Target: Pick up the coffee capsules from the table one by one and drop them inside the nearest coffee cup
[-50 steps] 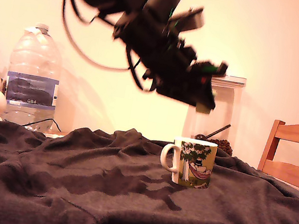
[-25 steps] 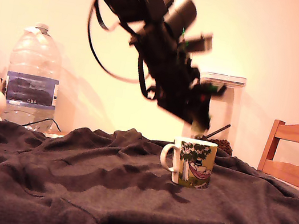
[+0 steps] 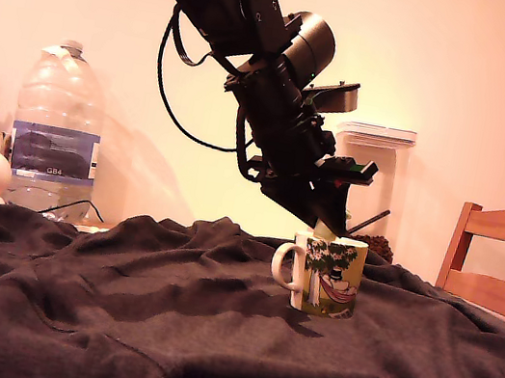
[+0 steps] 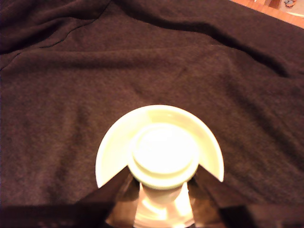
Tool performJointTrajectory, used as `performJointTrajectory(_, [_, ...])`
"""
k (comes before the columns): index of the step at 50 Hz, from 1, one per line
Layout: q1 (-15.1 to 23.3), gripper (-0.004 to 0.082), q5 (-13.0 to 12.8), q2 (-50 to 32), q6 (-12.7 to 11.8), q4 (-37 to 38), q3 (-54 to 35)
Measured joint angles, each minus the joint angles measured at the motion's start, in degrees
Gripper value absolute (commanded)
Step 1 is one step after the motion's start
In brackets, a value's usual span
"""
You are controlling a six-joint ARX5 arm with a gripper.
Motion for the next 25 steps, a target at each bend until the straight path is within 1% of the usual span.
performJointTrajectory(11, [0.0, 0.0614, -0.17, 0.0, 0.0, 0.55, 0.0])
performJointTrajectory(14, [0.0, 0.057, -0.17, 0.0, 0.0, 0.94, 0.0])
performJointTrajectory(17, [0.0, 0.0475, -0.17, 0.0, 0.02, 1.53, 0.0])
performJointTrajectory(23, [0.0, 0.018, -0.17, 0.0, 0.02, 2.19, 0.0])
performJointTrajectory(25, [0.0, 0.0095, -0.17, 0.0, 0.02, 2.23, 0.0])
